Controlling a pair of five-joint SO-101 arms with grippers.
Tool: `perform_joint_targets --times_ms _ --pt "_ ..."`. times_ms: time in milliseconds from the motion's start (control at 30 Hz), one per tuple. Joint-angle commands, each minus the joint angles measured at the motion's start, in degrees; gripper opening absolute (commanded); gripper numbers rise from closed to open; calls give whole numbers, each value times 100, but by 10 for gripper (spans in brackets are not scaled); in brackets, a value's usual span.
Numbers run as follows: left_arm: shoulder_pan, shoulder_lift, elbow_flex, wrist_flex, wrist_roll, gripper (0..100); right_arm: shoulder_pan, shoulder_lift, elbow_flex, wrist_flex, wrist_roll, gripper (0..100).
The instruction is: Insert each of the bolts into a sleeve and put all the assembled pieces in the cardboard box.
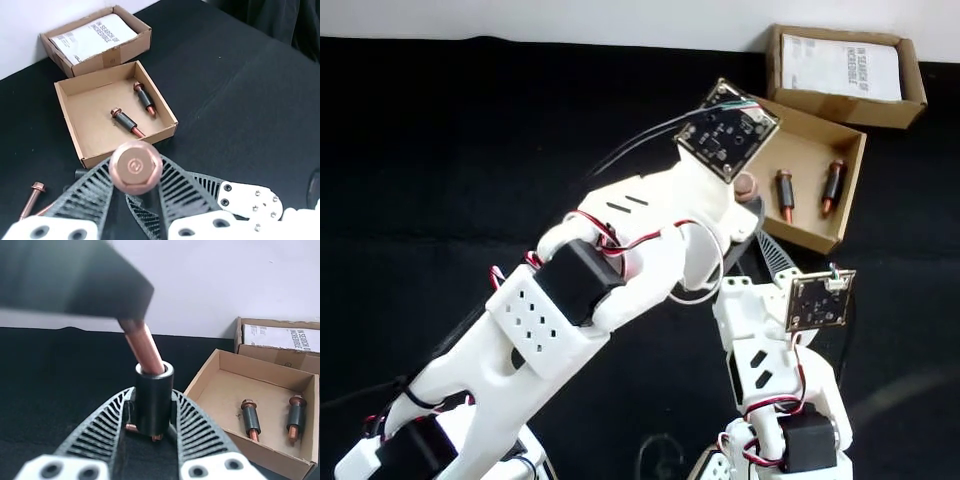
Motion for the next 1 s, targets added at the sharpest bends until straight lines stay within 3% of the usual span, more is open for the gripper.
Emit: perform_joint_targets --times_ms 0,400,667,967 --pt "-92 92 -330 -9 -9 10 -48 -101 -57 -22 62 6" --pt "-251 1499 -1279 396 18 10 -48 -110 -66 224 62 6" --pt "-259 1481 -1332 413 -18 21 -31 -110 -119 224 70 6" --pt "-374 1429 -1393 1688 123 367 -31 -110 -119 215 536 6"
